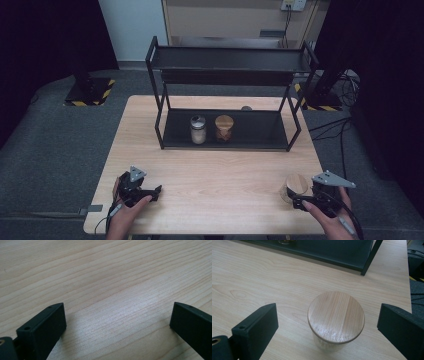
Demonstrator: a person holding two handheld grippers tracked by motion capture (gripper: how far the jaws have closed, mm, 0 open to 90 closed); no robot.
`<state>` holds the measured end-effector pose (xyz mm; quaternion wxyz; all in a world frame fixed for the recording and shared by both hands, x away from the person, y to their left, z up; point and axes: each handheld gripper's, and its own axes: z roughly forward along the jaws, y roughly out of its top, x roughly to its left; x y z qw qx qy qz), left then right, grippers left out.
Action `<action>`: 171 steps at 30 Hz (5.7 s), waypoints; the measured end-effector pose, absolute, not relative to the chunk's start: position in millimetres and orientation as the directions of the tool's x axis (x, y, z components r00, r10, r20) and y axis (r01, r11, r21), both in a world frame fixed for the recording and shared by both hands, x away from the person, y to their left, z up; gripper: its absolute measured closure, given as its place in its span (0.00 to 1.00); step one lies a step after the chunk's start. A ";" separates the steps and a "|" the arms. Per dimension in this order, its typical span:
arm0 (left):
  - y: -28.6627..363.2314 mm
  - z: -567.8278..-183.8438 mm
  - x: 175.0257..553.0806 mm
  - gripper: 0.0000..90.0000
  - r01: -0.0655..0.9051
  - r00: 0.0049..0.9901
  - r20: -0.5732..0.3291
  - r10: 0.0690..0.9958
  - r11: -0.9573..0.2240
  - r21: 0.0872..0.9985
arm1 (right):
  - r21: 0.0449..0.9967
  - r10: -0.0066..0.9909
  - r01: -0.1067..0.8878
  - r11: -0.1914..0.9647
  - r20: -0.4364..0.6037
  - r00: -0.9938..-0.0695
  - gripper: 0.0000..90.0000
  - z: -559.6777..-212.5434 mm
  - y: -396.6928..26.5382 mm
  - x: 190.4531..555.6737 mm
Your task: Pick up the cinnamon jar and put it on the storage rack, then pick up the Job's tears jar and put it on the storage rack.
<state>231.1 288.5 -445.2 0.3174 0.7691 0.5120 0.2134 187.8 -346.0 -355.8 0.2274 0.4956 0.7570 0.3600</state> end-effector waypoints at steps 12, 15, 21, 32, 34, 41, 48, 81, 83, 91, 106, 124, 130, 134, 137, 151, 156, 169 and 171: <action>288.4 -445.2 231.0 0.00 0.652 0.385 0.004 0.923 -0.274 0.707 | 0.758 0.919 0.604 0.247 0.015 -0.394 0.04 -368.1 -347.3 185.6; 288.4 -445.2 231.0 0.00 0.652 0.384 0.004 0.923 -0.274 0.707 | 0.753 0.919 0.609 0.249 0.014 -0.393 0.04 -369.6 -347.3 185.5; 288.2 -445.2 230.9 0.00 0.652 0.383 0.004 0.924 -0.274 0.707 | 0.750 0.920 0.614 0.246 0.018 -0.391 0.04 -373.8 -348.1 184.5; 288.2 -445.2 230.9 0.00 0.652 0.383 0.004 0.924 -0.274 0.707 | 0.751 0.928 0.623 0.222 0.033 -0.371 0.05 -382.2 -350.8 182.2; 288.2 -445.2 230.9 0.00 0.652 0.383 0.004 0.924 -0.274 0.707 | 0.751 0.929 0.623 0.218 0.036 -0.368 0.05 -384.1 -351.1 181.5; 288.2 -445.2 230.9 0.00 0.652 0.383 0.004 0.924 -0.274 0.707 | 0.751 0.931 0.625 0.213 0.036 -0.362 0.05 -391.9 -350.8 178.9; 288.3 -445.2 230.9 0.00 0.652 0.384 0.004 0.924 -0.274 0.707 | 0.754 0.934 0.624 0.203 0.042 -0.355 0.05 -399.5 -351.3 177.1; 288.1 -445.2 230.8 0.00 0.652 0.383 0.004 0.924 -0.273 0.707 | 0.776 0.941 0.606 0.176 0.048 -0.335 0.09 -425.5 -345.0 183.9; 288.2 -445.2 230.8 0.00 0.653 0.383 0.004 0.924 -0.273 0.707 | 0.774 0.942 0.608 0.177 0.046 -0.334 0.10 -425.3 -344.1 185.2; 288.1 -445.1 230.8 0.00 0.653 0.383 0.004 0.924 -0.273 0.707 | 0.784 0.940 0.594 0.181 0.040 -0.338 0.15 -426.4 -342.0 186.3; 288.1 -445.1 230.8 0.00 0.653 0.383 0.004 0.924 -0.273 0.707 | 0.810 0.944 0.560 0.172 0.027 -0.328 0.23 -427.4 -338.0 189.7; 288.2 -445.1 230.9 0.00 0.653 0.383 0.003 0.924 -0.273 0.707 | 0.823 0.948 0.540 0.178 0.004 -0.318 0.29 -432.2 -335.9 188.4; 288.2 -445.1 230.9 0.00 0.653 0.383 0.003 0.924 -0.273 0.707 | 0.829 0.946 0.529 0.182 -0.002 -0.323 0.29 -428.9 -334.6 187.9; 288.2 -445.1 230.9 0.00 0.653 0.383 0.003 0.924 -0.273 0.707 | 0.832 0.945 0.522 0.190 -0.010 -0.328 0.29 -424.0 -332.5 187.9; 288.2 -445.1 230.9 0.00 0.653 0.383 0.003 0.924 -0.273 0.707 | 0.836 0.944 0.515 0.193 -0.015 -0.329 0.29 -420.5 -331.6 188.1; 288.4 -444.8 231.2 0.00 0.654 0.384 0.002 0.923 -0.274 0.706 | 0.838 0.942 0.508 0.200 -0.021 -0.336 0.29 -400.1 -324.8 197.7; 288.4 -444.8 231.2 0.00 0.654 0.385 0.002 0.923 -0.274 0.705 | 0.836 0.939 0.505 0.213 -0.033 -0.341 0.29 -395.3 -320.5 204.3; 288.4 -444.7 231.3 0.00 0.654 0.385 0.002 0.923 -0.274 0.705 | 0.842 0.925 0.481 0.245 -0.054 -0.376 0.29 -383.4 -305.3 223.9; 288.4 -444.7 231.3 0.00 0.654 0.385 0.002 0.923 -0.274 0.705 | 0.841 0.924 0.481 0.249 -0.057 -0.379 0.29 -382.3 -302.5 227.0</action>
